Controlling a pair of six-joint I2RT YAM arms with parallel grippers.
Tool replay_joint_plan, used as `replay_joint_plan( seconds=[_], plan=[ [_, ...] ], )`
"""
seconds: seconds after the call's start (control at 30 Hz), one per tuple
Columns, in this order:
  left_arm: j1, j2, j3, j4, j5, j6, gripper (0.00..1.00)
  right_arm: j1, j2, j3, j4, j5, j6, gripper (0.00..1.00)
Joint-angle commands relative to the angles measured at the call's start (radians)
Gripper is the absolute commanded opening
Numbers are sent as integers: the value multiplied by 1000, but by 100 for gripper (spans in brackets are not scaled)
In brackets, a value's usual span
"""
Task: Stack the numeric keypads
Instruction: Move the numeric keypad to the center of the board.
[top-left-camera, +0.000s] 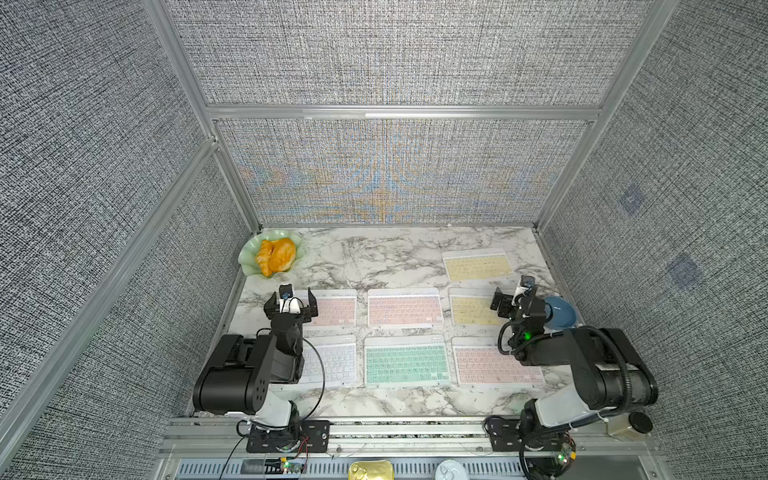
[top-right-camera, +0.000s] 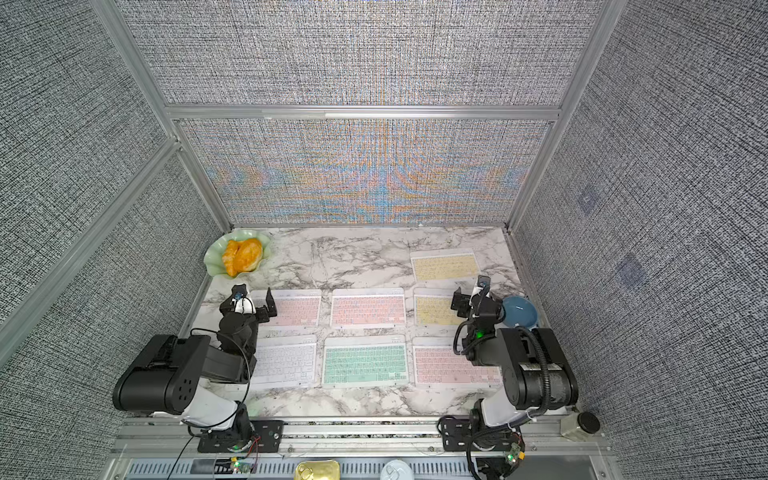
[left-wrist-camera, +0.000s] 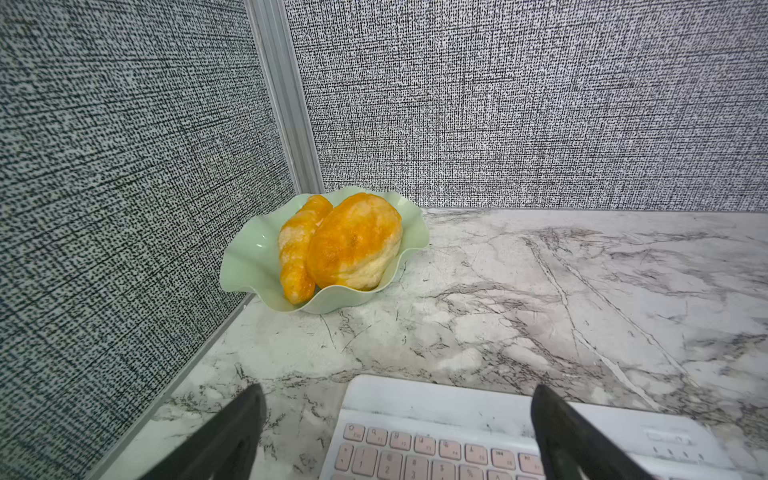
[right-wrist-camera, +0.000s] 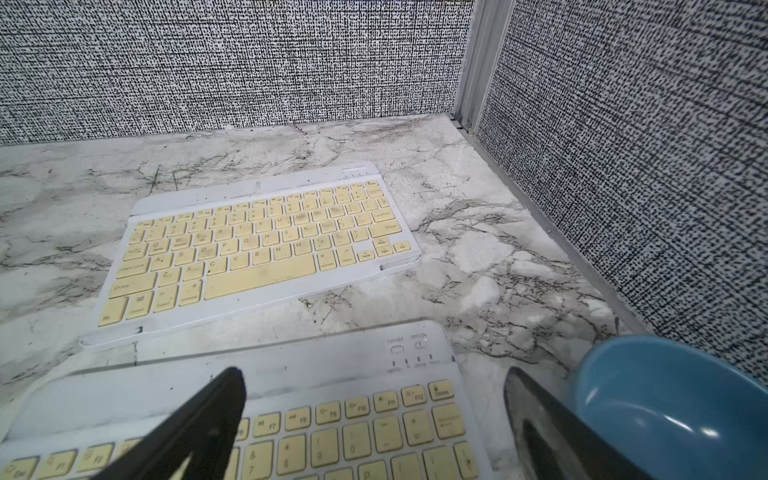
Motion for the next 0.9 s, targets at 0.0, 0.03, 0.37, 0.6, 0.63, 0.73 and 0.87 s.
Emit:
replay_joint_plan(
  seconds=[0.0, 0.03, 0.37, 0.6, 0.63, 0.73, 0.87],
  plan=[
    [2, 1, 2, 34, -11, 5, 99, -1, 1, 1, 31, 9, -7, 99],
    [2, 1, 3, 33, -11, 5, 99, -1, 1, 2, 31, 9, -7, 99],
    [3, 1, 5, 27, -10, 3, 99, -1, 1, 2, 31, 9, -6, 99],
    [4, 1, 6, 23, -8, 3, 99, -1, 3, 4, 27, 8, -6, 99],
    [3, 1, 7, 24, -8, 3, 99, -1, 2, 6, 27, 8, -6, 99],
    [3, 1, 8, 21, -8, 3, 99, -1, 2, 6, 24, 6, -5, 99],
    [3, 2, 8, 21, -8, 3, 99, -1, 3, 6, 25, 6, -5, 99]
  ],
)
